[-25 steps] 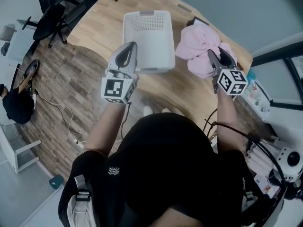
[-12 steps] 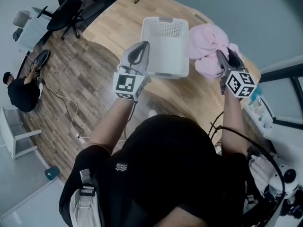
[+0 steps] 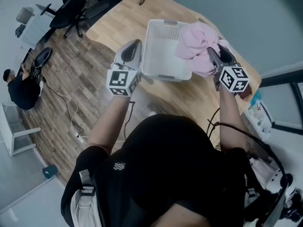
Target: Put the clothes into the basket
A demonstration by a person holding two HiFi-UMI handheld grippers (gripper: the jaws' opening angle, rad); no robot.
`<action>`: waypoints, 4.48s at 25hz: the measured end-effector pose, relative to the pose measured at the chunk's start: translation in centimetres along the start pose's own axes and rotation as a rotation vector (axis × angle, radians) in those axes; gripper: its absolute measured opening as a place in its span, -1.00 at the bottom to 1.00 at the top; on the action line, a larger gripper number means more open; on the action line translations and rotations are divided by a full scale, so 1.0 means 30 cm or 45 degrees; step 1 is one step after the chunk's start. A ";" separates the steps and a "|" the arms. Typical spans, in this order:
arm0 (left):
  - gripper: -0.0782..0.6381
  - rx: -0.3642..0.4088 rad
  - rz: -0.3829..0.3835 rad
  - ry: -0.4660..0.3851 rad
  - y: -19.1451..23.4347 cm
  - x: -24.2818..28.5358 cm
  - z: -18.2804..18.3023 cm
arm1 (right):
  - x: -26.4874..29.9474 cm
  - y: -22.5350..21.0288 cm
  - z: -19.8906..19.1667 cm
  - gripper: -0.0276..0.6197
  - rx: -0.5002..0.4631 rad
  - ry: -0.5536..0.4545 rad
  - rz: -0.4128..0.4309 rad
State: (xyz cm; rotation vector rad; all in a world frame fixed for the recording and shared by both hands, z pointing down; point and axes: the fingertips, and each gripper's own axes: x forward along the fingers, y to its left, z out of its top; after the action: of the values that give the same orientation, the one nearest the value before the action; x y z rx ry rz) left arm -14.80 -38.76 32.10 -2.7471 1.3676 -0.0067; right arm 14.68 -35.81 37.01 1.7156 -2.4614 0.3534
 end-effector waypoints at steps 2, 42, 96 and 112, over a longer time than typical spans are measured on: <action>-0.76 -0.012 0.016 0.009 0.026 0.003 0.007 | 0.032 0.020 0.014 -0.33 -0.012 -0.001 0.025; -0.76 -0.124 0.316 0.030 0.268 -0.285 -0.080 | 0.413 0.366 -0.167 -0.33 -0.140 0.208 0.310; -0.76 -0.161 0.160 0.093 0.077 -0.274 -0.204 | 0.196 0.297 -0.335 -0.29 -0.151 0.173 0.143; -0.76 0.007 0.090 0.031 -0.076 -0.250 -0.072 | -0.153 0.160 -0.260 -0.83 0.010 -0.066 0.074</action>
State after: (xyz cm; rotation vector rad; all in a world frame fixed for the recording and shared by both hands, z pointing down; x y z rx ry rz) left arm -17.58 -31.56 34.62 -2.7012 1.4680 -0.0396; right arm 11.52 -28.03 42.90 1.6797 -2.5546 0.3291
